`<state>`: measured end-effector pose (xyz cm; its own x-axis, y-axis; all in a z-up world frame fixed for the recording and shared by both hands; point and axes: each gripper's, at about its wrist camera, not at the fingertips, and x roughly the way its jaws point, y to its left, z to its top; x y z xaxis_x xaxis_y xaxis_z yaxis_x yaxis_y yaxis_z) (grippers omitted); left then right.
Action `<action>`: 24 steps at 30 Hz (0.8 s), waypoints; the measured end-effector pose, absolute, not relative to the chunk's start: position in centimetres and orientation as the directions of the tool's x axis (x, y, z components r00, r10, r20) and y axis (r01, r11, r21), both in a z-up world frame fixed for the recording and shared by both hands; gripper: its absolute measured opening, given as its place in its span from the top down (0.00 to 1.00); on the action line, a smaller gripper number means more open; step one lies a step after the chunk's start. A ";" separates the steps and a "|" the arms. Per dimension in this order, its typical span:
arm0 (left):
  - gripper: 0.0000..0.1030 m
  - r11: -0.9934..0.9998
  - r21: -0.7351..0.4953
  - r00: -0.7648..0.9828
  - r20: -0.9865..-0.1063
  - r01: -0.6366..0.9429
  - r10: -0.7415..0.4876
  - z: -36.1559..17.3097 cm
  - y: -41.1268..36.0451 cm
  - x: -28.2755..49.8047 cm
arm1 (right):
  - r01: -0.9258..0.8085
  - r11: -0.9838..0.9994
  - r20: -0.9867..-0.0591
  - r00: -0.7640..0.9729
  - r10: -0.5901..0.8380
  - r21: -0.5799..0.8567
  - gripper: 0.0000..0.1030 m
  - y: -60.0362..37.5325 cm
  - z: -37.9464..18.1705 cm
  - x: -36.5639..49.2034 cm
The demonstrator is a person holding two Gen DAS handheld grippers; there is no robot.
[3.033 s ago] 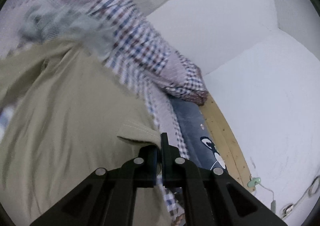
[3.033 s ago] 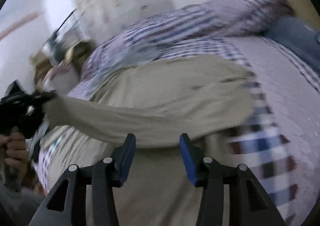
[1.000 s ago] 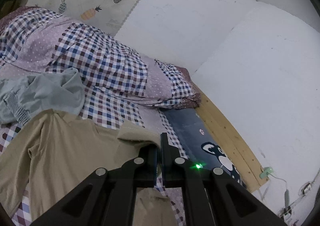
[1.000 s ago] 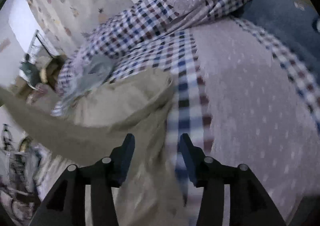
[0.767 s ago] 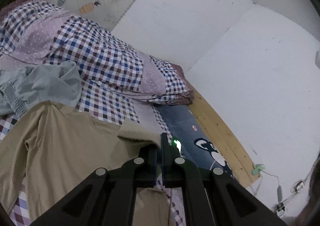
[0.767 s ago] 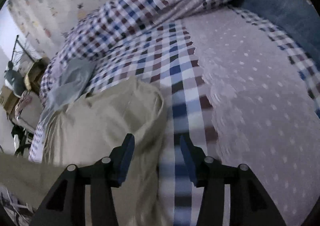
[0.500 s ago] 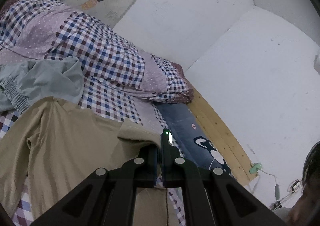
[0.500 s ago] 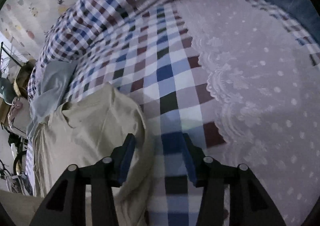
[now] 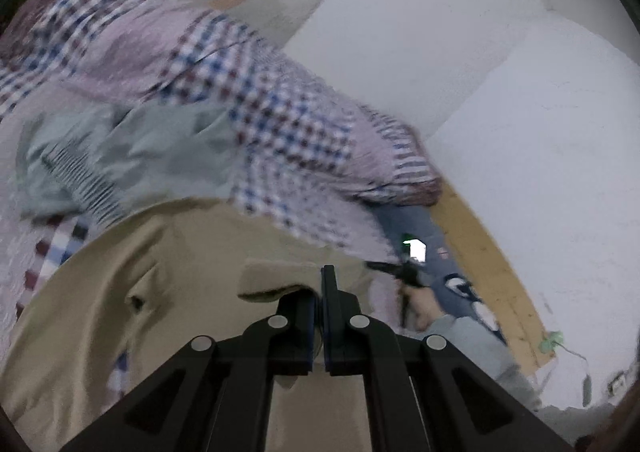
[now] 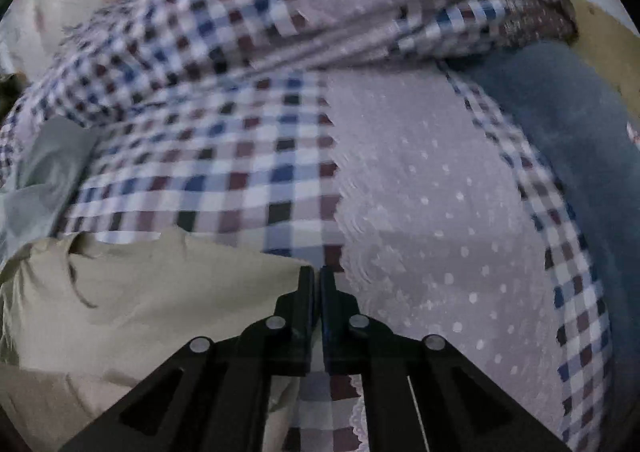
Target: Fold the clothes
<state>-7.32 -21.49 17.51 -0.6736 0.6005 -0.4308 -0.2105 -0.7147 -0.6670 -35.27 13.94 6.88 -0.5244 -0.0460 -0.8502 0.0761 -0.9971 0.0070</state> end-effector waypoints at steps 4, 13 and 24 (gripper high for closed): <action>0.99 -0.720 -0.677 -0.672 -0.462 -0.155 0.578 15.4 -23.2 -8.1 | 0.032 -0.999 -0.857 -0.515 -0.007 -0.011 0.85 14.4 5.3 -34.9; 0.99 -0.715 -0.680 -0.673 -0.454 -0.163 0.585 15.0 -23.1 -8.0 | 0.103 -0.980 -0.787 -0.584 -0.197 0.169 0.53 15.9 7.2 -28.0; 0.99 -0.695 -0.691 -0.668 -0.423 -0.199 0.612 17.6 -21.3 -7.2 | 0.281 -0.937 -0.866 -0.391 -0.310 0.208 0.75 10.0 3.9 -20.5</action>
